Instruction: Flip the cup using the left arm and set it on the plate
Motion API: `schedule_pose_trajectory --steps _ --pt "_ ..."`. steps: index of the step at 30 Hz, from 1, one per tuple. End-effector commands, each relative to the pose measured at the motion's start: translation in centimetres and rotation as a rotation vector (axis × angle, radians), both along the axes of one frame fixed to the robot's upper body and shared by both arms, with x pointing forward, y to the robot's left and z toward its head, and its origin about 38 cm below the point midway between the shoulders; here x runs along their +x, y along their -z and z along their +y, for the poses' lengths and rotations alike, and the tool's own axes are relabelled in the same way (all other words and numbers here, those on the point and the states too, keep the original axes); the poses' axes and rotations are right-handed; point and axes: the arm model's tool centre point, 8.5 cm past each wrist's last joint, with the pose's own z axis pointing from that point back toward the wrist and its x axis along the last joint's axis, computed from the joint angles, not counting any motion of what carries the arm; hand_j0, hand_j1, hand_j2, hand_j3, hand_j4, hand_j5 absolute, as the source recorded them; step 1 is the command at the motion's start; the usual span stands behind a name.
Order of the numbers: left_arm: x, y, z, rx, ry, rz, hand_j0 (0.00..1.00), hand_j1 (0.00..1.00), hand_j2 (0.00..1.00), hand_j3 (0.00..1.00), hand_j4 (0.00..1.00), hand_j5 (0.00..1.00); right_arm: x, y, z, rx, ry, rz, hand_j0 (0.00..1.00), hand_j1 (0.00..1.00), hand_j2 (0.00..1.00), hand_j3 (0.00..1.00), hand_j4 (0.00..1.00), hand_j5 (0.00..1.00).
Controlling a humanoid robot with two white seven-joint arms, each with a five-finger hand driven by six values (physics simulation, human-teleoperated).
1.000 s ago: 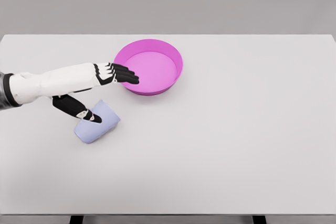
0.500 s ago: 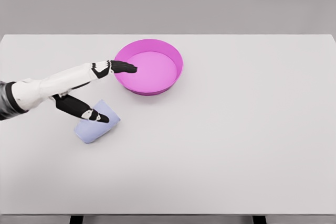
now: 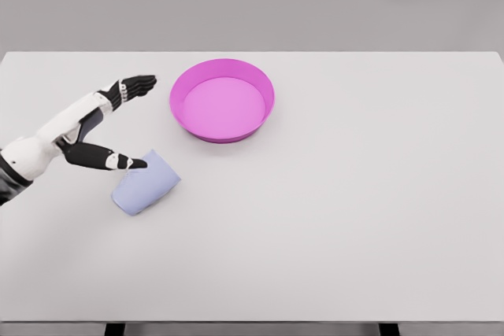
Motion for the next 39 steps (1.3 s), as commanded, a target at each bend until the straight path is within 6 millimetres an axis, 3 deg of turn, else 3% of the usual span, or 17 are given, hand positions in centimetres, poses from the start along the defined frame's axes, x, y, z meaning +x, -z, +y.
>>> schedule_pose_trajectory --steps 1,5,11,14,21,30,39 --pt "0.4 -0.5 0.2 0.017 -0.030 -0.029 1.00 1.00 1.00 1.00 1.00 1.00 0.0 0.0 0.0 0.000 -0.001 -0.001 1.00 1.00 1.00 1.00 1.00 1.00" --pt "0.3 2.2 -0.8 0.110 -0.087 0.002 1.00 1.00 1.00 1.00 1.00 1.00 0.0 0.0 0.0 0.000 -0.001 -0.001 1.00 1.00 1.00 1.00 1.00 1.00" --pt "0.1 2.9 -1.8 0.104 -0.075 -0.007 1.00 1.00 1.00 1.00 1.00 1.00 0.0 0.0 0.0 0.000 -0.001 -0.001 1.00 1.00 1.00 1.00 1.00 1.00" --pt "0.0 1.9 -1.3 0.014 -0.062 -0.014 1.00 1.00 1.00 1.00 1.00 1.00 0.0 0.0 0.0 0.000 -0.001 -0.001 1.00 1.00 1.00 1.00 1.00 1.00" --pt "-2.3 2.9 -0.6 -0.043 -0.008 -0.029 1.00 1.00 1.00 1.00 1.00 1.00 0.0 0.0 0.0 0.000 -0.001 -0.001 1.00 1.00 1.00 1.00 1.00 1.00" --pt "-1.7 5.1 -0.6 0.061 -0.091 0.096 1.00 1.00 1.00 1.00 1.00 1.00 0.0 0.0 0.0 0.000 -0.001 -0.001 1.00 1.00 1.00 1.00 1.00 1.00" --pt "-1.6 5.3 -0.9 0.057 -0.100 0.109 1.00 1.00 1.00 1.00 1.00 1.00 0.0 0.0 0.0 0.000 -0.001 -0.001 1.00 1.00 1.00 1.00 1.00 1.00"
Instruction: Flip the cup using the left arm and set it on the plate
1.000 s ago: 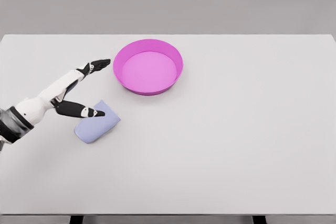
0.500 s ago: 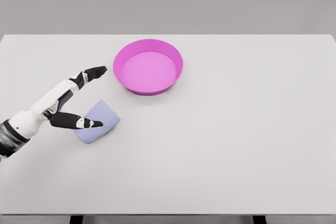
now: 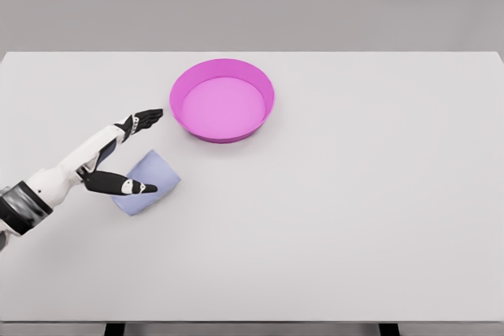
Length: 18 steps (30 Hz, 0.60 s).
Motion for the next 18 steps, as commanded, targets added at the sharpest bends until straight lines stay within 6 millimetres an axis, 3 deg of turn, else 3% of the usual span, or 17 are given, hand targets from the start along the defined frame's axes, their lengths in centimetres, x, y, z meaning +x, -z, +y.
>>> schedule_pose_trajectory --steps 1,10,18 --pt "0.1 0.1 0.0 0.004 -0.009 0.010 1.00 1.00 1.00 1.00 1.00 1.00 0.0 0.0 0.0 0.000 -0.001 -0.001 1.00 1.00 1.00 1.00 1.00 1.00" --pt "0.3 0.8 -1.7 -0.036 -0.007 0.027 1.00 1.00 1.00 1.00 1.00 1.00 0.0 0.0 0.0 0.000 -0.001 -0.001 1.00 1.00 1.00 1.00 1.00 1.00" --pt "0.4 1.6 -1.0 0.043 -0.046 0.075 1.00 1.00 1.00 1.00 1.00 1.00 0.0 0.0 0.0 0.000 -0.001 -0.001 1.00 1.00 1.00 1.00 1.00 1.00"
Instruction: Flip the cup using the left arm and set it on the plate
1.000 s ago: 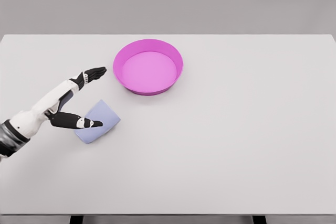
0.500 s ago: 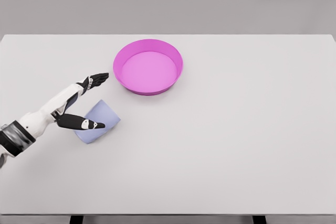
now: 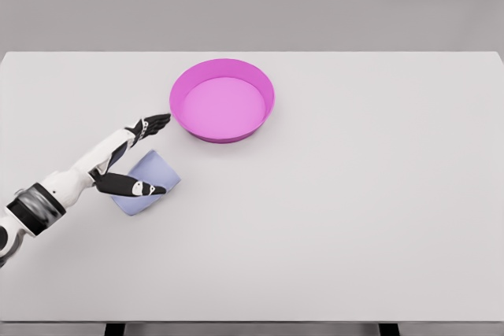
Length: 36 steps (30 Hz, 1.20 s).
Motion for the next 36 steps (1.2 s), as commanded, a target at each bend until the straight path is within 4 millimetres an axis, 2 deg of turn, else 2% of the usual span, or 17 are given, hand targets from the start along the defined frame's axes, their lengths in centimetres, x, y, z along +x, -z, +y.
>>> schedule_pose_trajectory --steps 1,21,36 --pt "0.05 0.28 0.14 0.028 -0.011 0.016 1.00 1.00 1.00 1.00 1.00 1.00 0.01 0.00 0.00 0.000 -0.001 -0.001 1.00 1.00 1.00 1.00 1.00 1.00" --pt "0.14 1.03 0.52 0.087 -0.044 0.058 1.00 1.00 1.00 1.00 1.00 1.00 0.01 0.00 0.00 0.000 -0.001 -0.001 1.00 1.00 1.00 1.00 1.00 1.00" --pt "0.55 1.03 -0.12 0.082 -0.050 0.066 1.00 1.00 1.00 1.00 1.00 1.00 0.01 0.00 0.00 0.000 -0.001 -0.001 1.00 1.00 1.00 1.00 1.00 1.00"
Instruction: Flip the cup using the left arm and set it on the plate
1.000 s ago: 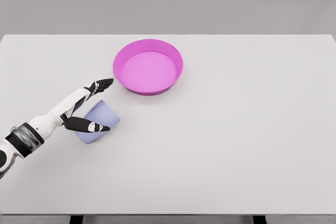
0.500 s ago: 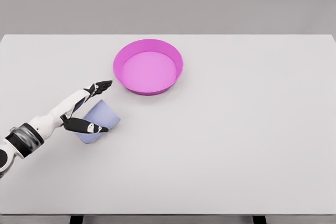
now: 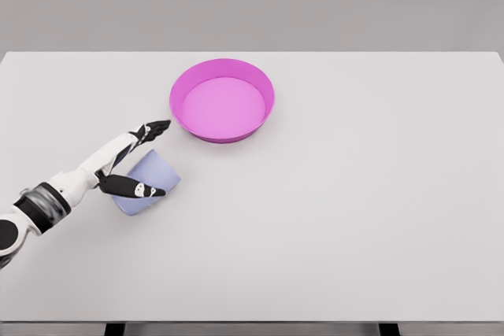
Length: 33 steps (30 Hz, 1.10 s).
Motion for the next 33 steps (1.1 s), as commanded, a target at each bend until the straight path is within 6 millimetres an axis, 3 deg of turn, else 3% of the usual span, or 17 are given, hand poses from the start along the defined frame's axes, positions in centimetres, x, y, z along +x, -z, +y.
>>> schedule_pose_trajectory --steps 1,10,11,14,19,22,33 --pt "0.0 0.2 0.1 0.009 -0.007 0.012 1.00 1.00 1.00 1.00 1.00 1.00 0.0 0.0 0.0 0.000 -0.001 -0.001 1.00 1.00 1.00 1.00 1.00 1.00" --pt "0.1 1.0 0.1 0.052 -0.026 0.076 1.00 1.00 1.00 1.00 1.00 1.00 0.0 0.0 0.0 0.000 -0.001 -0.001 1.00 1.00 1.00 1.00 1.00 1.00" --pt "0.0 1.2 0.1 0.063 -0.028 0.091 0.96 0.96 0.96 0.96 0.96 0.96 0.0 0.0 0.0 0.000 -0.001 -0.001 1.00 1.00 1.00 1.00 1.00 1.00" --pt "-0.2 1.3 -0.1 0.066 0.007 0.113 0.62 0.62 0.62 0.62 0.62 0.62 0.0 0.0 0.0 0.000 -0.001 -0.001 1.00 1.00 1.00 1.00 1.00 1.00" --pt "-0.2 1.3 -0.2 0.063 0.014 0.111 0.48 0.48 0.48 0.48 0.48 0.48 0.0 0.0 0.0 0.000 -0.001 -0.001 1.00 1.00 1.00 1.00 1.00 1.00" --pt "-0.2 0.2 -0.5 0.027 0.077 0.051 0.37 0.37 0.37 0.37 0.37 0.37 0.0 0.0 0.0 0.000 -0.001 -0.001 1.00 1.00 1.00 1.00 1.00 1.00" --pt "0.2 -5.3 -0.6 -0.149 0.199 -0.256 0.35 0.35 0.35 0.35 0.35 0.35 0.0 0.0 0.0 0.000 -0.001 -0.001 1.00 1.00 1.00 1.00 1.00 1.00"
